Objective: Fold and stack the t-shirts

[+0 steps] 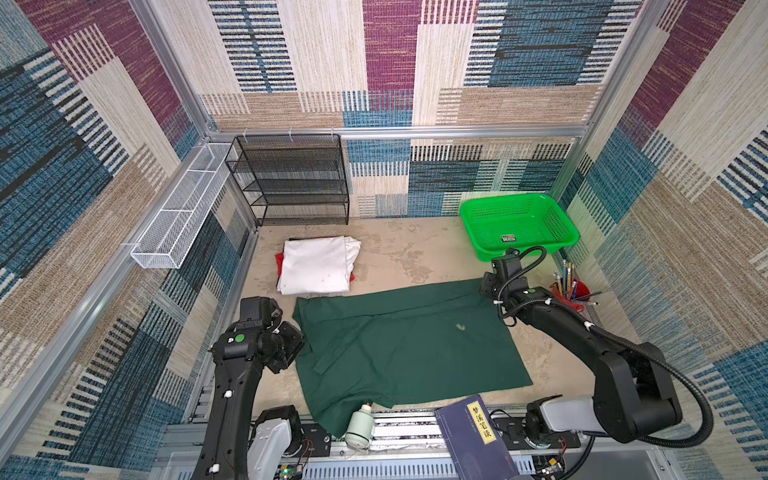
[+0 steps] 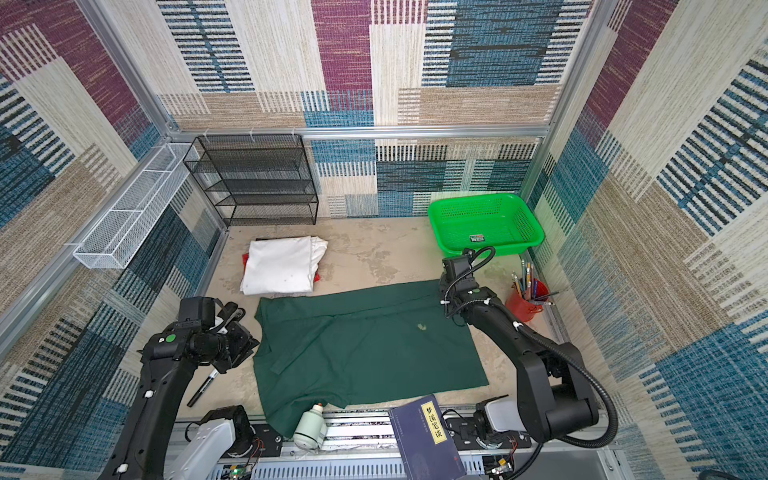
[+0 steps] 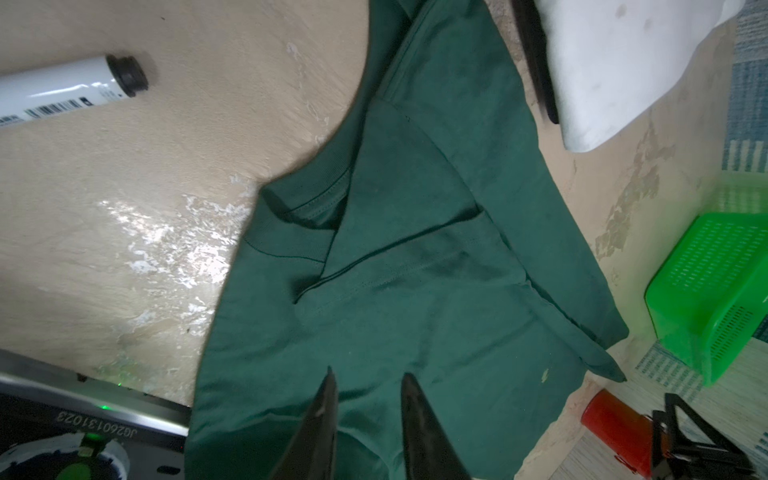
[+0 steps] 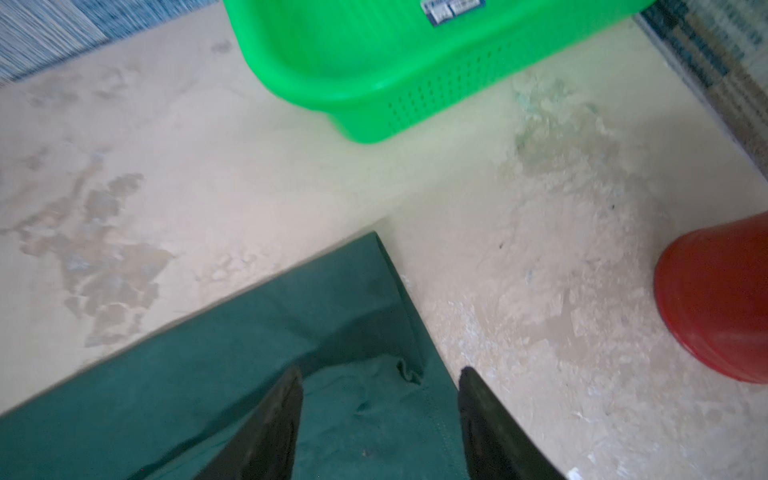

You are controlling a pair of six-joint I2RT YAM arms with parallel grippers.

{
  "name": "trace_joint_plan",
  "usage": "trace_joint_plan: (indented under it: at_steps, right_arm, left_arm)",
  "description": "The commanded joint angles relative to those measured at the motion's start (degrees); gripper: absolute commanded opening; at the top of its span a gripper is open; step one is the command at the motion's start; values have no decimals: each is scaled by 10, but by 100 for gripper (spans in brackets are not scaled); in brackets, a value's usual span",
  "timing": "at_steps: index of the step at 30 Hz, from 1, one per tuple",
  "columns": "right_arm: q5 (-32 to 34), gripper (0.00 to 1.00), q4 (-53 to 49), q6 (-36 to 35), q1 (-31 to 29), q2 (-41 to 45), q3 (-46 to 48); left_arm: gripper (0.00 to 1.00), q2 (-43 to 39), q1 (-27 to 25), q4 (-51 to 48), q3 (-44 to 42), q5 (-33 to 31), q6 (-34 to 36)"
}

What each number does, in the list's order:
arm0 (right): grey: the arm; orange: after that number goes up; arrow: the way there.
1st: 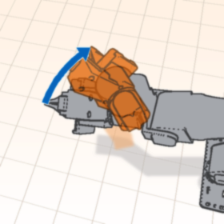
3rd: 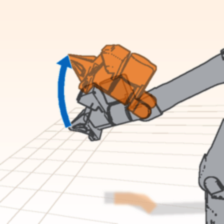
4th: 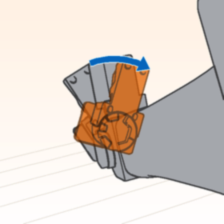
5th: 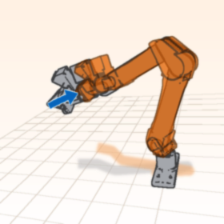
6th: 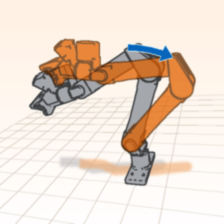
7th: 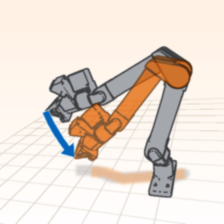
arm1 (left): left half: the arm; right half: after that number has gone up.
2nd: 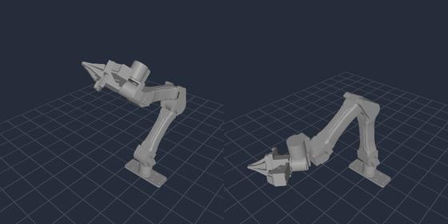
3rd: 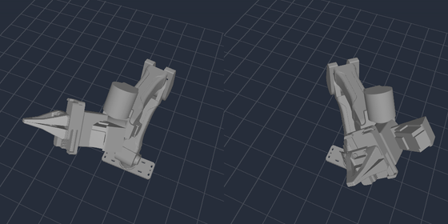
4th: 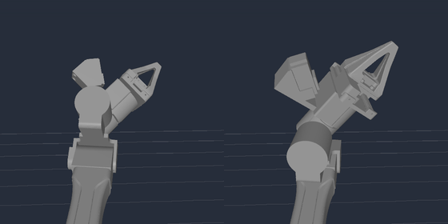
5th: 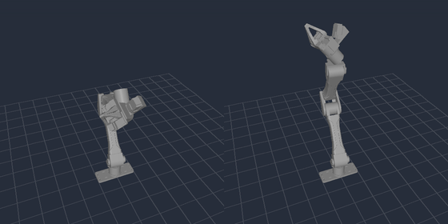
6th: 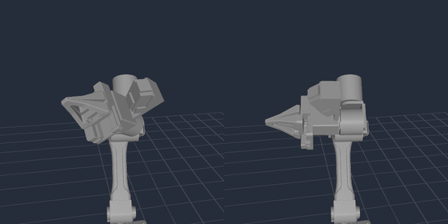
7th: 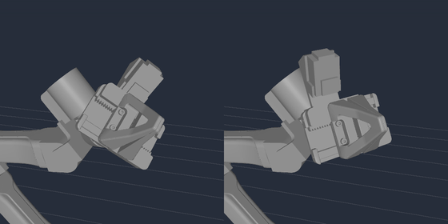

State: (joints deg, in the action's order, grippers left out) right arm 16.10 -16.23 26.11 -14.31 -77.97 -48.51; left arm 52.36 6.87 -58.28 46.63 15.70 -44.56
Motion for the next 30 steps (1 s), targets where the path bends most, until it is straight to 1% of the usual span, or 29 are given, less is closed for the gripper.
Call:
trace_joint_plan:
  at_steps: [1,3,5,8,12,14,17,21,26,30]
  right_arm:
    - [-58,60,7,9,-2,-20,-33]
    - [-95,60,-19,6,-7,-60,-70]
    - [-105,60,-50,8,-16,-97,-97]
    - [-116,61,-84,18,-18,-124,-113]
    - [-104,66,-109,25,-18,-113,-100]
    - [-103,67,-115,25,-18,-100,-90]
    - [-101,70,-129,28,-18,-84,-86]
    - [-106,71,-130,34,-18,-72,-73]
    - [-112,72,-132,39,-18,-69,-65]
    - [-113,72,-133,38,-17,-68,-64]
  left_arm:
    - [35,75,-43,78,38,-1,47]
    - [40,161,-94,103,75,1,83]
    - [45,254,-133,104,122,-2,119]
    - [47,356,-164,114,175,2,145]
    - [47,438,-194,122,219,-7,161]
    - [47,468,-210,114,235,-13,166]
    - [48,490,-225,112,239,-32,167]
    - [50,501,-228,116,231,-55,165]
    - [51,526,-228,121,238,-60,169]
    - [51,539,-229,119,241,-50,170]
